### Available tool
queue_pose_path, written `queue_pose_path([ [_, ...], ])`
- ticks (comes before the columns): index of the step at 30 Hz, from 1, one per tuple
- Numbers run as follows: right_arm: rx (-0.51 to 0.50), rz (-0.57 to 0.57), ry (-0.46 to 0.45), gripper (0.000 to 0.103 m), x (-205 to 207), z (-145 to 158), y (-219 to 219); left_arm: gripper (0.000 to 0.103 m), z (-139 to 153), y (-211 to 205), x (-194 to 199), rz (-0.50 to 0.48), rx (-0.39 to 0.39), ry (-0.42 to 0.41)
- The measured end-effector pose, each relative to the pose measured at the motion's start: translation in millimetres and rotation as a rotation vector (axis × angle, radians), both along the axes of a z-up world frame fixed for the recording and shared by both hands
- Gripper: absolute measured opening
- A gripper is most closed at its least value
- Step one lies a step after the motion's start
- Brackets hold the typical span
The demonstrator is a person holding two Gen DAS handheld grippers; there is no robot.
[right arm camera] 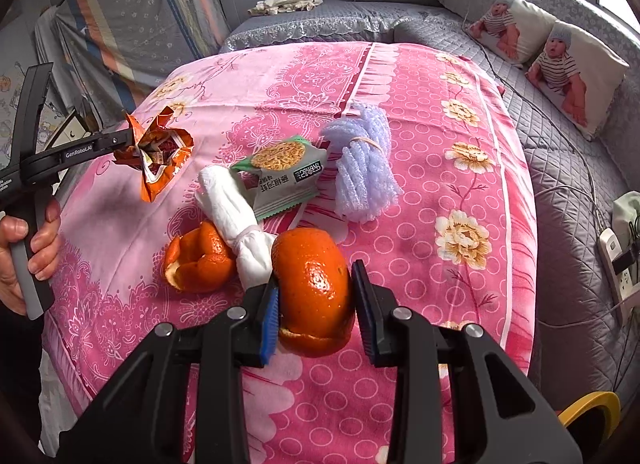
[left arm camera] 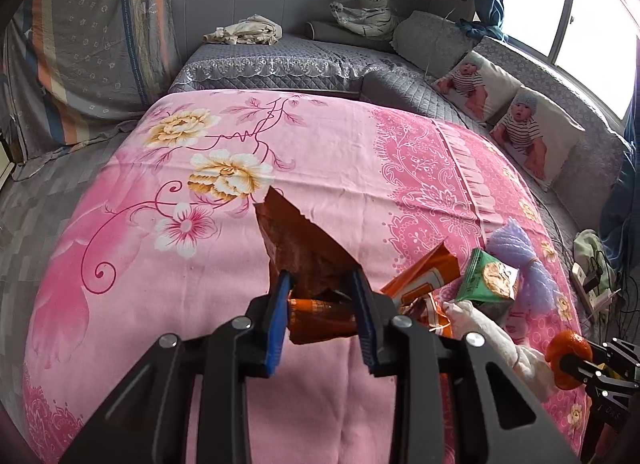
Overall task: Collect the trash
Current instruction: 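Carry the orange peel and orange wrapper with both tools over the bin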
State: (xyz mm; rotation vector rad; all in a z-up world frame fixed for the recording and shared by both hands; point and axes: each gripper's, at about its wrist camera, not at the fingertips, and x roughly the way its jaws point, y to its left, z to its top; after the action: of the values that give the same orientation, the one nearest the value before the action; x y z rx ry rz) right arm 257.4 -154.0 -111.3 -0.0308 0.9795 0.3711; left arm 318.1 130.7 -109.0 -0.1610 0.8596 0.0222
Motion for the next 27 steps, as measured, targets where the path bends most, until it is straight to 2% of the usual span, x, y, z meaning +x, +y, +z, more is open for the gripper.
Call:
queue_pose_path([
  [3, -0.002, 0.022, 0.002, 0.031, -6, 1, 5, 0.028, 3, 1, -21, 0.008, 0.013, -0.011],
  [15, -0.007, 0.109, 0.037, 0.031, -37, 0, 17, 0.029, -13, -5, -104, -0.038, -0.054, 0.05],
  [23, -0.025, 0.114, 0.037, 0.031, -56, -1, 11, 0.029, -13, -25, -143, -0.081, -0.082, 0.012],
  [27, -0.038, 0.106, 0.04, 0.031, -61, -2, 5, 0.029, -15, -36, -155, -0.105, -0.089, 0.021],
])
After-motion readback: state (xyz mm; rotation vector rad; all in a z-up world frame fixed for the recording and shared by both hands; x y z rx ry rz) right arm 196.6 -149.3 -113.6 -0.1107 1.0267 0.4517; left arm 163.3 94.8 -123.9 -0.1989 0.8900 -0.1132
